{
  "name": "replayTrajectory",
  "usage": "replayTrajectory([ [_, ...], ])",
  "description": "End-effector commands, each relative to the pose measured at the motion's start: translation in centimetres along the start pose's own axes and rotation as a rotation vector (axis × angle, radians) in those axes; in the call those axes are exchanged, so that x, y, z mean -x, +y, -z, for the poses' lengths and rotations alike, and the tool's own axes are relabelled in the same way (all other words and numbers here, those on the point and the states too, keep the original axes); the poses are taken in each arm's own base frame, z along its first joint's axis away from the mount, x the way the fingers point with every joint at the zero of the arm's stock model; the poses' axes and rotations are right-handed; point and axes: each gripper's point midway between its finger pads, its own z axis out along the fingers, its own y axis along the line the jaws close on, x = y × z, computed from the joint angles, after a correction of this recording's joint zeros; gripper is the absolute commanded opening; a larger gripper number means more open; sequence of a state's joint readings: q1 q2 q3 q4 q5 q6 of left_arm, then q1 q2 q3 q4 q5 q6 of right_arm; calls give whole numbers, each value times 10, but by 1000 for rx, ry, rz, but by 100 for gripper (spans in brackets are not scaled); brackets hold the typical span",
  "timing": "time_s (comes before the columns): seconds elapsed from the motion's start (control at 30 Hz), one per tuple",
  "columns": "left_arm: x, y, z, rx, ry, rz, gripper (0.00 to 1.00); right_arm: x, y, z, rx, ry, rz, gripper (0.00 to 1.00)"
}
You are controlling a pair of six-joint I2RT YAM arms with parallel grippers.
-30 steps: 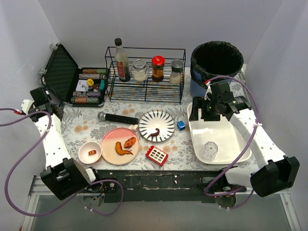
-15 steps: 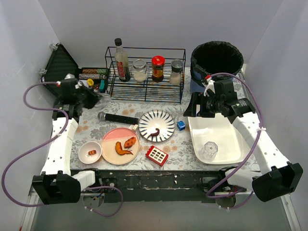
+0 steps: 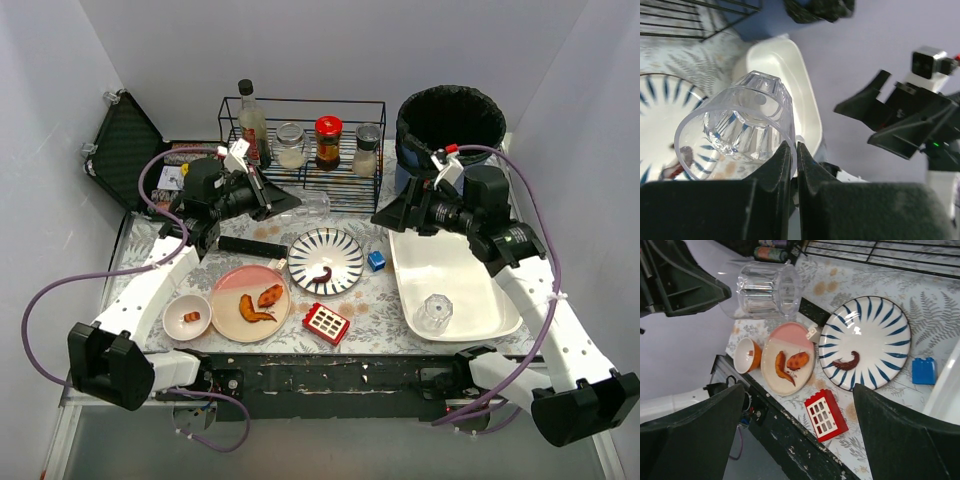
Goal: Clear the kitchen counter
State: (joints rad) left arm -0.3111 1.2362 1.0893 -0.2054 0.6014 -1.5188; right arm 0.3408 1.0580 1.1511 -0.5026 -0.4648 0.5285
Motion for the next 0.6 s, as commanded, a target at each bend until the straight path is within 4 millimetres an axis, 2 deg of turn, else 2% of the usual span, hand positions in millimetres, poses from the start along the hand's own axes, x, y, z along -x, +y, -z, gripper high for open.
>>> replayTrajectory([
  [0.0,-12,-66,14,-337,104,-99,0,12,46,4,257,-74,-25,98],
  [0.23,-33,-98,26,-528,239,-151,0,6,61,4,397,-67,-68,98],
  [0.33,-43,-106,29,-566,279,-171,0,8,65,6,413,-72,-52,98],
  [0.57,-61,-120,26,-610,324,-193,0,-1,73,8,499,-34,-66,98],
])
